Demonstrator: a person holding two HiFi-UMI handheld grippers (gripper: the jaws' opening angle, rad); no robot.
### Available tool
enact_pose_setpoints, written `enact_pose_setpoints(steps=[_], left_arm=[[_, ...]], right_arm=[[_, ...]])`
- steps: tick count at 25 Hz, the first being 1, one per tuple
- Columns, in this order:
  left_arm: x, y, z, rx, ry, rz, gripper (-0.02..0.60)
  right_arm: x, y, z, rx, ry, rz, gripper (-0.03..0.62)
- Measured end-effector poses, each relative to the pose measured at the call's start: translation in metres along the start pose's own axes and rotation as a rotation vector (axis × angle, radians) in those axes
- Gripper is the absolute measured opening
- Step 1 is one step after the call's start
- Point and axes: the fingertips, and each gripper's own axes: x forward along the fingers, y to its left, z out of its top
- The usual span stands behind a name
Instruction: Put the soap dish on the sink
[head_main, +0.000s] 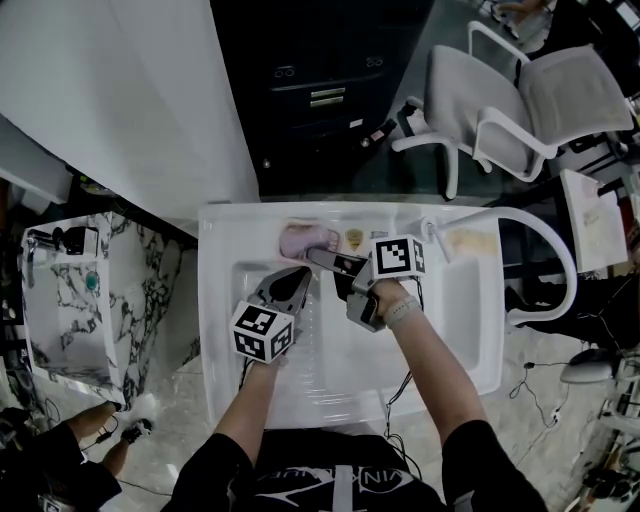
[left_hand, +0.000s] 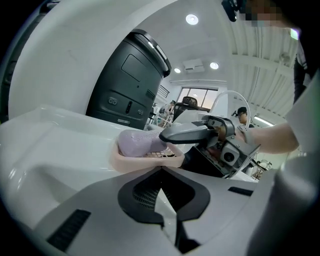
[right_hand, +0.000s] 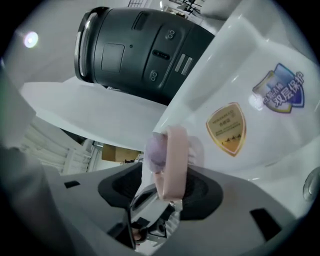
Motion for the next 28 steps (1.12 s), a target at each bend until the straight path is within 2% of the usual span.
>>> enact_pose_setpoints(steps=[14, 28], left_arm=[[0.018, -0.013, 0.002, -0.040, 0.003, -0.039, 0.015], [0.028, -0.016, -0.002, -0.053, 0.013, -0.053, 0.014]], right_arm=[[-0.016, 0.001, 0.006, -0.014, -0.042, -0.048, 0.279], [-0.033, -0.015, -0.011, 0.023, -0.080, -0.092, 0.298]])
